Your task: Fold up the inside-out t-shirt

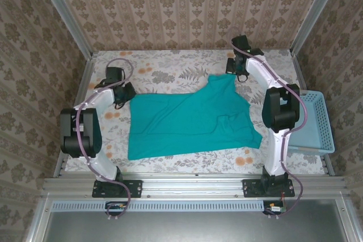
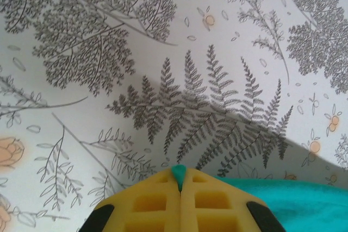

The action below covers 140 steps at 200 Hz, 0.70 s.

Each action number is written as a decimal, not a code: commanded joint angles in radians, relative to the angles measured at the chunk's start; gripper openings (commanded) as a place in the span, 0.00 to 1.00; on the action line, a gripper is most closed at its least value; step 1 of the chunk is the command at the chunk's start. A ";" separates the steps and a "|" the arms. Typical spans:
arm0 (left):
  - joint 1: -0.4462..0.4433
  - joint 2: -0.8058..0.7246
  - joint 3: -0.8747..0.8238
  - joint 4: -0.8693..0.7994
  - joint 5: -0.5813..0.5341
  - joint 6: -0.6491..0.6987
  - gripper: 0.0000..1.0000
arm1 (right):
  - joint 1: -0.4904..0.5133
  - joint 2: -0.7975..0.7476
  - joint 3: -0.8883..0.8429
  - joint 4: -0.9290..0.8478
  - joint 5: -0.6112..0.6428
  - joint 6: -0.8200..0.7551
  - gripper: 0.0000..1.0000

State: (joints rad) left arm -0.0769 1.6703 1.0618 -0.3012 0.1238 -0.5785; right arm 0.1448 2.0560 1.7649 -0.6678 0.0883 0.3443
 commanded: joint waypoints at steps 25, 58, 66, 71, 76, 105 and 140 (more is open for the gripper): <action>0.007 -0.099 -0.088 0.062 0.021 0.022 0.00 | 0.019 -0.174 -0.228 0.128 -0.035 0.036 0.00; 0.006 -0.177 -0.182 0.143 0.043 0.012 0.00 | 0.024 -0.291 -0.400 0.201 -0.036 0.065 0.00; 0.006 -0.200 -0.205 0.158 0.045 0.011 0.00 | 0.025 -0.321 -0.443 0.210 -0.035 0.069 0.00; 0.005 -0.216 -0.219 0.166 0.047 0.011 0.00 | 0.025 -0.340 -0.468 0.215 -0.035 0.071 0.00; 0.005 -0.231 -0.233 0.174 0.047 0.011 0.00 | 0.026 -0.358 -0.493 0.222 -0.035 0.075 0.00; 0.004 -0.335 -0.312 0.197 0.044 0.008 0.00 | 0.029 -0.474 -0.623 0.248 -0.036 0.089 0.00; 0.003 -0.444 -0.382 0.200 0.037 0.008 0.00 | 0.032 -0.593 -0.728 0.258 -0.043 0.099 0.00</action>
State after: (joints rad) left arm -0.0769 1.2888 0.7147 -0.1310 0.1612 -0.5789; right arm 0.1692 1.5452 1.0924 -0.4419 0.0601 0.4202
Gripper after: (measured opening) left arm 0.053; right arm 0.064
